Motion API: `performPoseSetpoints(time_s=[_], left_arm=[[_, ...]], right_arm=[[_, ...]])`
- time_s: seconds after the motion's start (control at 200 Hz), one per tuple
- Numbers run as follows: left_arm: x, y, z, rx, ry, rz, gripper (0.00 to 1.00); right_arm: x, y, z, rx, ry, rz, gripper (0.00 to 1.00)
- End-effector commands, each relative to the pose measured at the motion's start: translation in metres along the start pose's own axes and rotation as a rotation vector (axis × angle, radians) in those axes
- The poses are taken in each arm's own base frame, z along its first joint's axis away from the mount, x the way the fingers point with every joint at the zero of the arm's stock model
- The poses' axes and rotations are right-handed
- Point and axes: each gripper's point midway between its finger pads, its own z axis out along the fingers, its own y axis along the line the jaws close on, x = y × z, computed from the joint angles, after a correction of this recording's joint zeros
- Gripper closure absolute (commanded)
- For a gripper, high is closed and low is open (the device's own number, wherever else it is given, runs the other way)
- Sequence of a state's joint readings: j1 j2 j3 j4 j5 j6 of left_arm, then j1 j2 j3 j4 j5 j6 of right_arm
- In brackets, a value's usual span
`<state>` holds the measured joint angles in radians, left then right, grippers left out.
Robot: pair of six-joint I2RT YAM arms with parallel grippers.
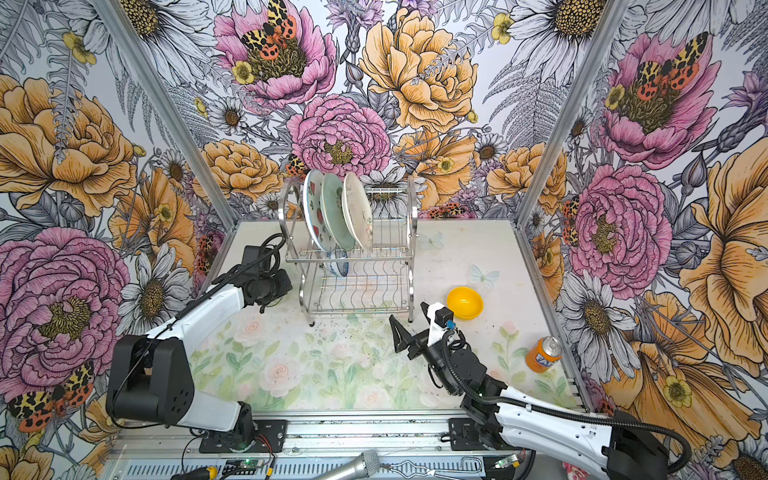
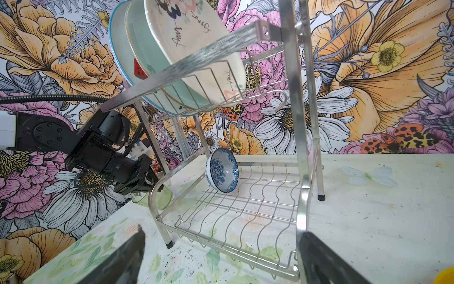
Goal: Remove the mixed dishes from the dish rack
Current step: 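Carry the green glass with the left gripper to the table beside the clear glass, then lower the green glass upright onto the table and open the left gripper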
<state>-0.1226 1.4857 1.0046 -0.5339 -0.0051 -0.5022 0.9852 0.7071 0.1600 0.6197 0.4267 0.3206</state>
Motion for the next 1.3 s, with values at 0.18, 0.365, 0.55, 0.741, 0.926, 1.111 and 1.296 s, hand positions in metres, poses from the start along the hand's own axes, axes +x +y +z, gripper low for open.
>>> performPoseSetpoints(time_s=[0.18, 0.365, 0.55, 0.741, 0.926, 1.111, 1.296], left_arm=[[-0.030, -0.027, 0.017, 0.069, 0.000, 0.039, 1.00], [-0.039, -0.032, 0.033, 0.067, 0.025, 0.042, 1.00], [-0.047, -0.035, 0.045, 0.056, 0.045, 0.045, 1.00], [-0.054, -0.031, 0.059, 0.021, 0.075, 0.053, 1.00], [-0.064, -0.033, 0.063, 0.013, 0.077, 0.057, 0.94], [-0.074, -0.035, 0.065, 0.011, 0.075, 0.061, 0.74], [-0.082, -0.039, 0.060, 0.014, 0.062, 0.071, 0.56]], right_arm=[[-0.016, 0.001, 0.003, 0.016, -0.025, 0.007, 0.01], [-0.017, 0.001, 0.003, 0.016, -0.025, 0.010, 0.01], [-0.018, 0.000, 0.003, 0.023, -0.024, 0.009, 0.01], [-0.017, -0.002, 0.002, 0.036, -0.021, 0.009, 0.00], [-0.017, -0.004, 0.002, 0.047, -0.021, 0.010, 0.01], [-0.017, -0.005, 0.002, 0.050, -0.020, 0.010, 0.01], [-0.014, -0.008, 0.002, 0.066, -0.006, 0.010, 0.00]])
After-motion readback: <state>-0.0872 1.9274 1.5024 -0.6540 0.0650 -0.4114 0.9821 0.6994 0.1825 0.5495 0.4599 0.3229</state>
